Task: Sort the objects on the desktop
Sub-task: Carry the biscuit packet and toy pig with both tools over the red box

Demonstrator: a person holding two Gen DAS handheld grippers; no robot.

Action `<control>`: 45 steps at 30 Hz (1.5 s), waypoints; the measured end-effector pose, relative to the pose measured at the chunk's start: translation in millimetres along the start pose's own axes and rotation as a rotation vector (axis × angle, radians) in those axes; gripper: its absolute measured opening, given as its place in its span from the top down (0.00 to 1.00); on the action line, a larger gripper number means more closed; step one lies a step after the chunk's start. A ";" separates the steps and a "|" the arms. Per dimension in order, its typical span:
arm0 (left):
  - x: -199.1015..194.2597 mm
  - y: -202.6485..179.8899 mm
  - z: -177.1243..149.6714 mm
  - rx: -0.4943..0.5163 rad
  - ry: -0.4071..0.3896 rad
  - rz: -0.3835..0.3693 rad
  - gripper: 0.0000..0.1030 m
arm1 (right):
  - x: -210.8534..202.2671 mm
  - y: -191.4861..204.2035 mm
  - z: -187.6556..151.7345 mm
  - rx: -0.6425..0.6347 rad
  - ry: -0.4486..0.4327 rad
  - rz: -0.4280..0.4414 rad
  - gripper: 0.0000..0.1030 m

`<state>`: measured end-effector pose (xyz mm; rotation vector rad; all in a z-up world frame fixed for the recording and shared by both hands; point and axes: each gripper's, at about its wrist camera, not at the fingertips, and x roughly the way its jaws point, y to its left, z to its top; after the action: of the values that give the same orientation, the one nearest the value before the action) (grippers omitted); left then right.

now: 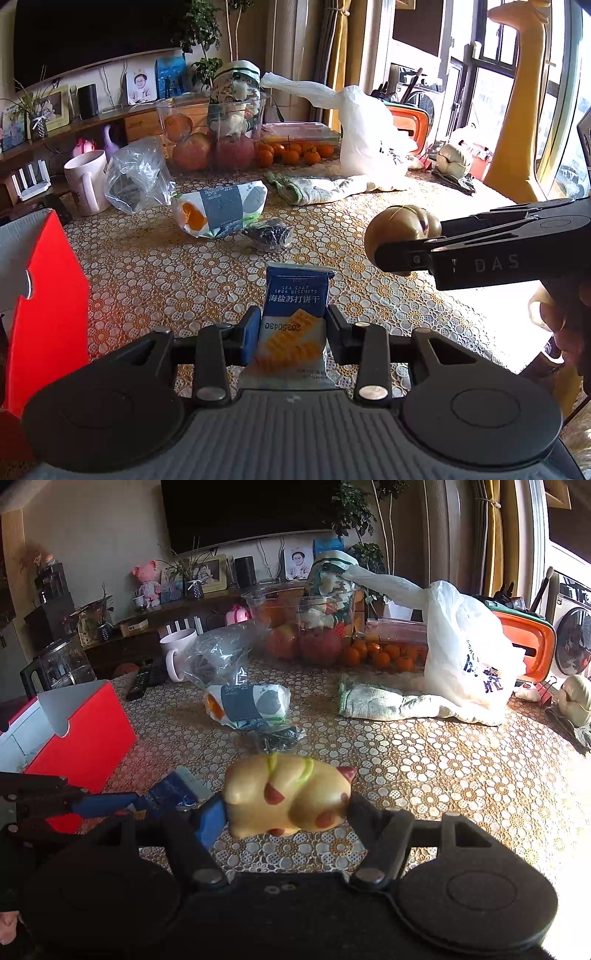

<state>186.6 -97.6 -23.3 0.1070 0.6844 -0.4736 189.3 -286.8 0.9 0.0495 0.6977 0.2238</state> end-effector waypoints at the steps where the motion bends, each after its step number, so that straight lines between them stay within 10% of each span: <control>1: -6.7 0.6 -0.3 -0.004 -0.005 0.004 0.65 | -4.4 4.4 0.2 -0.008 0.000 0.010 0.34; 26: -186.8 94.1 -21.4 -0.154 -0.153 0.173 0.65 | -73.4 163.2 36.9 -0.302 -0.006 0.278 0.34; 45: -209.7 191.6 -32.5 -0.206 -0.099 0.293 0.65 | -22.7 256.7 66.2 -0.438 0.029 0.323 0.34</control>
<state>113.4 161.6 72.7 -0.0109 0.6045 -0.1249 166.7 -39.6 96.7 -0.2618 0.6550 0.6841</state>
